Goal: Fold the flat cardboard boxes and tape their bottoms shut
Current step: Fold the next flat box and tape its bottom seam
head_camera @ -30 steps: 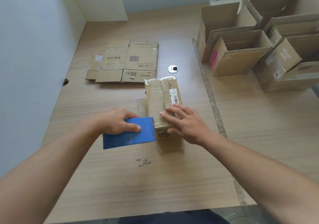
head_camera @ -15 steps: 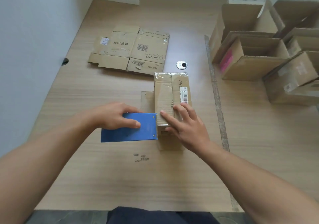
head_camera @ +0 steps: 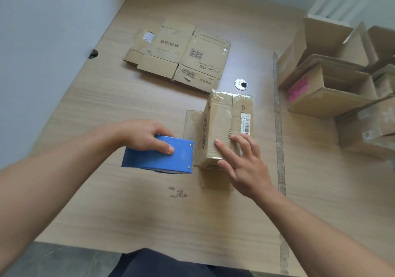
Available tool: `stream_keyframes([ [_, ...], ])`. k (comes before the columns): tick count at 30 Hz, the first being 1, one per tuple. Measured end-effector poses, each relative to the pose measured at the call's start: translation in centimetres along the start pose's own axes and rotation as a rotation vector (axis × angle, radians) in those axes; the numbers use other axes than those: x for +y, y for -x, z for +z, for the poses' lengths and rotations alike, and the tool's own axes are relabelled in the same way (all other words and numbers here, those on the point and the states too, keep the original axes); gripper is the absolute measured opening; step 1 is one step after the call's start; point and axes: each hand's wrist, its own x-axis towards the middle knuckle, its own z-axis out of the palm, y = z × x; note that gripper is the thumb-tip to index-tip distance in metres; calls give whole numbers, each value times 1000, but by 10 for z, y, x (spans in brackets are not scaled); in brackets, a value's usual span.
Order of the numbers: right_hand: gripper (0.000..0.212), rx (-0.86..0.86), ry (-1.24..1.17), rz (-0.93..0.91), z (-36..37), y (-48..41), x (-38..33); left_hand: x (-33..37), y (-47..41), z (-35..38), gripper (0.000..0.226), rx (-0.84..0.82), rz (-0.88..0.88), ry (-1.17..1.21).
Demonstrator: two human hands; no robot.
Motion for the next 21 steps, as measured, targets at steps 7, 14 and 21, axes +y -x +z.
stream_keyframes([
  [7,47,-24,-25,21,-2,-1,-2,-4,-25,12,29,-29,4,50],
  [14,46,-48,-60,63,-1,-2,-3,-8,-42,20,9,-59,64,112],
  [21,48,-65,-78,106,0,-3,-8,1,-49,15,20,1,76,-30],
])
